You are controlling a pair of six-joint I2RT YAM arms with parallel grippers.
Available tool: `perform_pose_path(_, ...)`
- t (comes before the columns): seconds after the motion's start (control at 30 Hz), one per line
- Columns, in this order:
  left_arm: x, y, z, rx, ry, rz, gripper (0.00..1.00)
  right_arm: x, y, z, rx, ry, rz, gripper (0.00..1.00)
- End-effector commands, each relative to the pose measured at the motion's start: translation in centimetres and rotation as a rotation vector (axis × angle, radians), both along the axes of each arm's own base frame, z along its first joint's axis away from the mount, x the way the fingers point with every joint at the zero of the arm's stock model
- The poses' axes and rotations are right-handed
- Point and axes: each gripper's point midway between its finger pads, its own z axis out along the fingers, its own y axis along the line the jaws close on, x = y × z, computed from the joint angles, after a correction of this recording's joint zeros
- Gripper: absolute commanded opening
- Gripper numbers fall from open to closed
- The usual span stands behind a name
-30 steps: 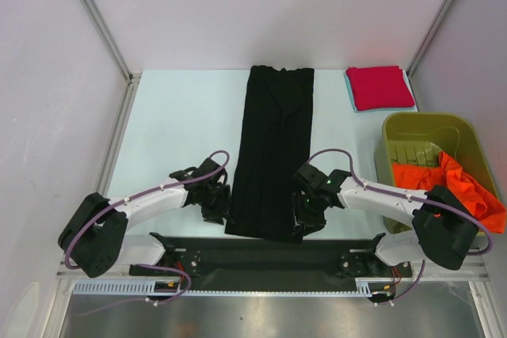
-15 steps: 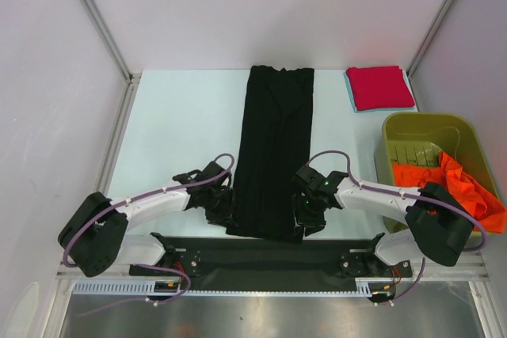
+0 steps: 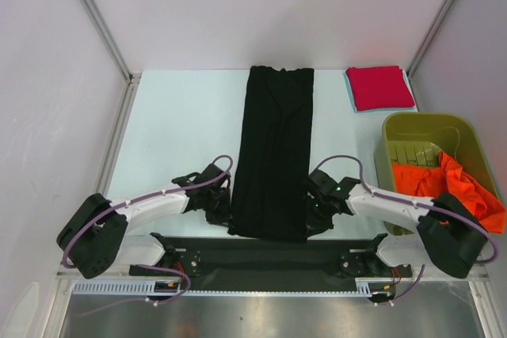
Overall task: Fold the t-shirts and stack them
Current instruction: Fold the tshirt
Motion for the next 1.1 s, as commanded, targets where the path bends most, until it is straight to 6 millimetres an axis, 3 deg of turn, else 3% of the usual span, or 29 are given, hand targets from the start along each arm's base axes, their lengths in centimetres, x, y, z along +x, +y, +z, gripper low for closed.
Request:
perform_pose_path(0.0, -1.9, 3.0, -2.6, 0.126, 0.036, -0.004, 0.00, -0.3, -1.9, 0.2, -0.001, -0.022, -0.039, 0.00)
perform_pose_path(0.13, -2.5, 3.0, -2.4, 0.106, 0.046, 0.010, 0.00, -0.6, -1.3, 1.0, 0.128, -0.047, -0.031, 0.00)
perform_pose_path(0.37, -3.7, 2.2, -2.1, 0.021, 0.080, 0.033, 0.00, -2.5, -2.3, -0.2, 0.144, -0.003, -0.016, 0.00)
perform_pose_path(0.57, -5.4, 2.0, -2.0, -0.071, 0.110, 0.062, 0.00, -2.8, -2.5, 0.1, 0.170, -0.013, -0.035, 0.00)
perform_pose_path(0.9, -5.1, 1.3, -1.0, -0.141, 0.071, 0.076, 0.01, -3.1, -2.5, 0.8, 0.228, -0.033, -0.054, 0.00)
perform_pose_path(1.0, -4.9, 1.2, -0.5, -0.146, 0.061, 0.067, 0.23, -3.9, -2.6, 0.8, 0.234, 0.010, -0.037, 0.00)
perform_pose_path(1.07, -4.6, 1.1, 0.7, -0.158, 0.036, 0.057, 0.37, -4.4, -2.7, 1.0, 0.226, 0.043, -0.026, 0.20)
